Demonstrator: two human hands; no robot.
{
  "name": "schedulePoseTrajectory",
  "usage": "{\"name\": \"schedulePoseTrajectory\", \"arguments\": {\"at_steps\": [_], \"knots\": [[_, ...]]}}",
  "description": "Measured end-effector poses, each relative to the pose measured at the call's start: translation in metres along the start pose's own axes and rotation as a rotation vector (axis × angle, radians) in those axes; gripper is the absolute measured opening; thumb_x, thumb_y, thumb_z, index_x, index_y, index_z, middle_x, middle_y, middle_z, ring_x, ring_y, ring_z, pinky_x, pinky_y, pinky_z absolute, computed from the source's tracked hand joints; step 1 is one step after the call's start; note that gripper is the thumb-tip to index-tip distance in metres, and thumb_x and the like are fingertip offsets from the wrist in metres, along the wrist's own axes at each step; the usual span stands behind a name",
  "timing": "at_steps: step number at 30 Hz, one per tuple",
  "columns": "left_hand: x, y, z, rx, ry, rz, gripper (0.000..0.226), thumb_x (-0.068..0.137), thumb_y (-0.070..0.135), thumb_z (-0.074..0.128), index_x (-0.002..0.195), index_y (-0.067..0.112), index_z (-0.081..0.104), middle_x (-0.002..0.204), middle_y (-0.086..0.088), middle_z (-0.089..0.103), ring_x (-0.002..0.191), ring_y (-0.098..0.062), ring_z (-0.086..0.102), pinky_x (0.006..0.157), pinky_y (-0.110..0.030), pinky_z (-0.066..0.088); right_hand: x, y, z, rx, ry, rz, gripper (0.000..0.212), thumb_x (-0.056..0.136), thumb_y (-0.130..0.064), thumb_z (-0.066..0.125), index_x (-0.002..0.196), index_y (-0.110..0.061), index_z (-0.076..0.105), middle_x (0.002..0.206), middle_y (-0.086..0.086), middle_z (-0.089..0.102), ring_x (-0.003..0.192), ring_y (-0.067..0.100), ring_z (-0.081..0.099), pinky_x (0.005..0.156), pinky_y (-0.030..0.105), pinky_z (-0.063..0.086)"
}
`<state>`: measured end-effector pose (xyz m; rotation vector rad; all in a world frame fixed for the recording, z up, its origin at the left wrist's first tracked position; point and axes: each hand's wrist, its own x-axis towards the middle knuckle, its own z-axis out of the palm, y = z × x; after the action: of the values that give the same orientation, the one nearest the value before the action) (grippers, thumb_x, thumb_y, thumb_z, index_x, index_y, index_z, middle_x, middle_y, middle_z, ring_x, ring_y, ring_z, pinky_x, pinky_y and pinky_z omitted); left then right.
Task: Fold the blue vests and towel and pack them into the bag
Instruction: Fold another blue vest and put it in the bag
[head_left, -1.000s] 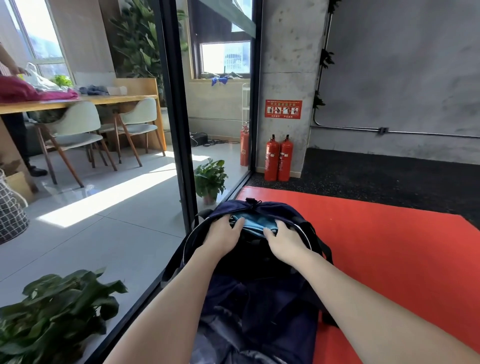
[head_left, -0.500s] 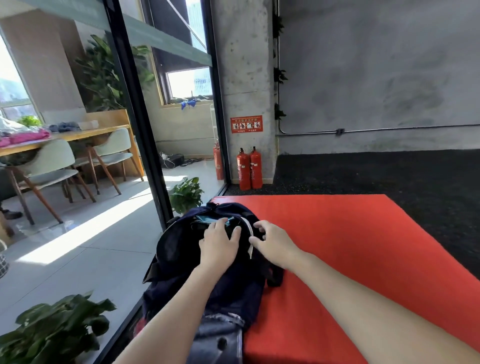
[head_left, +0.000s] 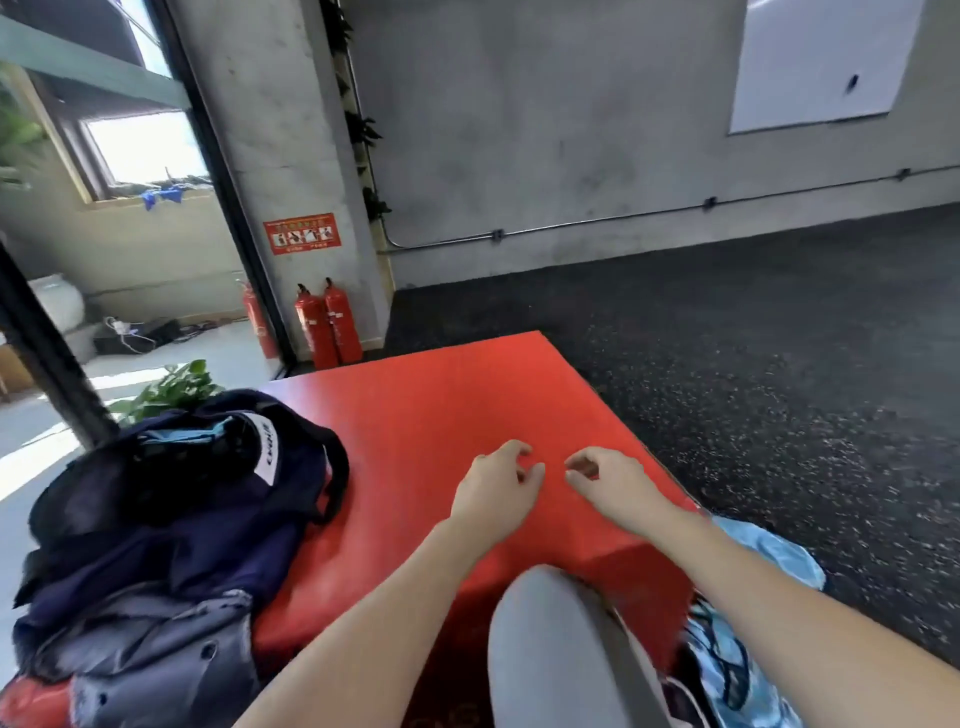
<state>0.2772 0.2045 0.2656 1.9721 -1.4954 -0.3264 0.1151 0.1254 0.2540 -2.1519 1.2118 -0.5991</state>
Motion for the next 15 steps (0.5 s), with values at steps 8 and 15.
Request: {"name": "schedulePoseTrajectory", "arguments": {"at_steps": [8, 15], "knots": [[-0.01, 0.087, 0.171, 0.05, -0.403, 0.1, 0.034, 0.086, 0.045, 0.053, 0.111, 0.027, 0.066, 0.103, -0.004, 0.073, 0.099, -0.028, 0.067, 0.089, -0.042, 0.055, -0.07, 0.192, -0.04, 0.012, 0.025, 0.386, 0.021, 0.095, -0.022, 0.063, 0.078, -0.012, 0.072, 0.07, 0.003, 0.072, 0.072, 0.021, 0.068, 0.07, 0.033, 0.05], [-0.019, 0.097, 0.281, 0.141, -0.623, 0.063, 0.031, 0.092, 0.031, 0.054, 0.116, 0.016, 0.065, 0.115, -0.015, 0.067, 0.107, -0.034, 0.063, 0.09, -0.041, 0.053, -0.111, 0.312, -0.027, 0.065, -0.048, 0.614, 0.019, 0.095, -0.019, 0.06, 0.085, -0.011, 0.074, 0.08, 0.003, 0.076, 0.073, 0.017, 0.071, 0.074, 0.032, 0.056]]}}
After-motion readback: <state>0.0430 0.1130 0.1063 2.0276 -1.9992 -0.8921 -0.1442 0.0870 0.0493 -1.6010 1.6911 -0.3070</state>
